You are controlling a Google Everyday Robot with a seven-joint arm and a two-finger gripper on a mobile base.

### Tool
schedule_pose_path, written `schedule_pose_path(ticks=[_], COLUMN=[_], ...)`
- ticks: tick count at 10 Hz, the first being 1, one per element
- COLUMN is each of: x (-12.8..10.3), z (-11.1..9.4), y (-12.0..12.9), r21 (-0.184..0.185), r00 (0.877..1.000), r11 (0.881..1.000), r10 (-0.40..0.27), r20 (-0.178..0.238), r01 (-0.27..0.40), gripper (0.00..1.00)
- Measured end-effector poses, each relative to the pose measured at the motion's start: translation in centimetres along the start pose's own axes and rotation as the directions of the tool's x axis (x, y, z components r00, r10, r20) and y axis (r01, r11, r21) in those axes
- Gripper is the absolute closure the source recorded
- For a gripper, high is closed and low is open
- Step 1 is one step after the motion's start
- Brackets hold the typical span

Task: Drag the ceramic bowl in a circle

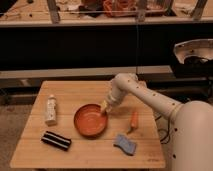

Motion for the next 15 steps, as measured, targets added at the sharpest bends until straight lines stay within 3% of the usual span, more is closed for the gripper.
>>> schedule_pose_path(ticks=[1,3,5,7,9,12,15], x=[0.0,0.2,0.4,0.2,0.0,-0.6,-2.0], z=[0.1,0.3,0.8,0.9,1.1,-0.2,-3.4], y=[-0.3,-2.3,-3.8,-4.0,-4.5,-2.9,0.4], r21=[-0.01,-0.073,-0.105,-0.122,-0.139,-0.138,-0.117], r00=[1.0,1.0,0.999,0.998,0.995,1.0,0.993], r11=[1.0,0.997,0.994,0.991,0.986,0.99,0.988], r10=[-0.004,-0.018,-0.033,-0.054,-0.081,-0.017,0.091], r20=[0.0,0.004,0.013,0.039,0.051,0.005,-0.081], r01=[0.004,0.019,0.034,0.058,0.088,0.018,-0.1], gripper=[0.82,0.99,1.0,0.94,1.0,1.0,1.0])
